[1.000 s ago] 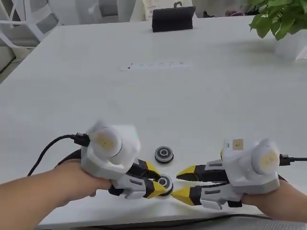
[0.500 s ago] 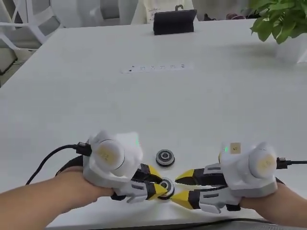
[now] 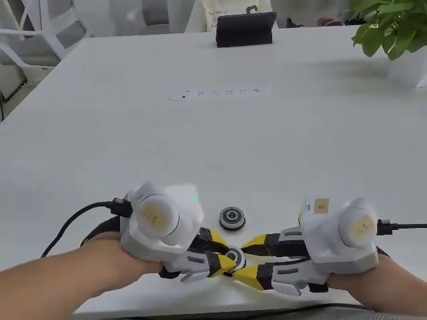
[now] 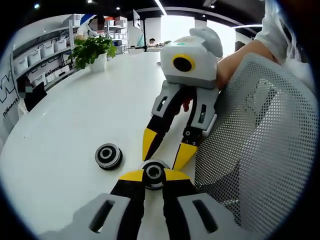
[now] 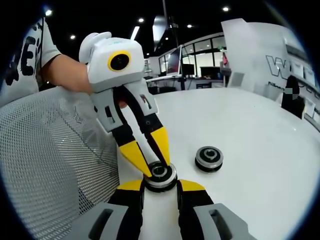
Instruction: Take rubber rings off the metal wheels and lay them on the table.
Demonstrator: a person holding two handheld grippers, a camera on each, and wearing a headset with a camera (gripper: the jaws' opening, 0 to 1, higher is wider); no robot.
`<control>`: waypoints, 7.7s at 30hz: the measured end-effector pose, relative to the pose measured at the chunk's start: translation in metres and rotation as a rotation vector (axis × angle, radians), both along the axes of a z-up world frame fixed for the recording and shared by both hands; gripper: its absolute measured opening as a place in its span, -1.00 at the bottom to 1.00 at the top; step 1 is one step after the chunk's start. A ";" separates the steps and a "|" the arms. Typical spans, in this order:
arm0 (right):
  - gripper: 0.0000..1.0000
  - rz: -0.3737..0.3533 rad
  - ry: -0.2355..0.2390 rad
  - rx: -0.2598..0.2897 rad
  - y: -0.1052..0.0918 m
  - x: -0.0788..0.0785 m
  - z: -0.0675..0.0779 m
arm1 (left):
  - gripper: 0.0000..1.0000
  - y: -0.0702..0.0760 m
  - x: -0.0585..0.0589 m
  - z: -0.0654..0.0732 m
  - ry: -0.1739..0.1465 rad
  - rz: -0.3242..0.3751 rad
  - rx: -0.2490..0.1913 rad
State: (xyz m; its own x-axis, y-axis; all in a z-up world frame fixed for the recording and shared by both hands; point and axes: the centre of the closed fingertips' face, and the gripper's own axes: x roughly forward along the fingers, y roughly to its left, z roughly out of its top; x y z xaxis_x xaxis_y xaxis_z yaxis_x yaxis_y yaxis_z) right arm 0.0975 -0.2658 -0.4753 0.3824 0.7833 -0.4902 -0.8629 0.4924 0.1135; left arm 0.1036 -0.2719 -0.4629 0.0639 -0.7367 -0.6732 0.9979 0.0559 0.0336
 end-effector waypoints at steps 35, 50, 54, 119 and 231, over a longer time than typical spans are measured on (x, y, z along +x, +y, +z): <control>-0.62 0.039 -0.003 -0.001 -0.005 -0.002 -0.001 | -0.86 0.000 0.000 0.000 0.002 -0.003 -0.005; -0.66 0.073 0.001 -0.002 -0.008 -0.003 -0.002 | -0.86 -0.001 -0.001 0.000 0.004 -0.006 -0.010; -0.72 0.070 0.014 0.013 -0.011 -0.003 -0.002 | -0.86 -0.001 -0.001 0.000 0.006 -0.006 -0.012; -1.00 -0.302 0.265 0.167 -0.028 0.004 0.004 | -0.87 -0.007 -0.002 0.000 -0.013 0.036 -0.003; -1.00 -0.125 0.207 0.229 0.013 0.034 0.053 | 0.22 0.069 0.012 0.082 -0.008 0.189 -0.163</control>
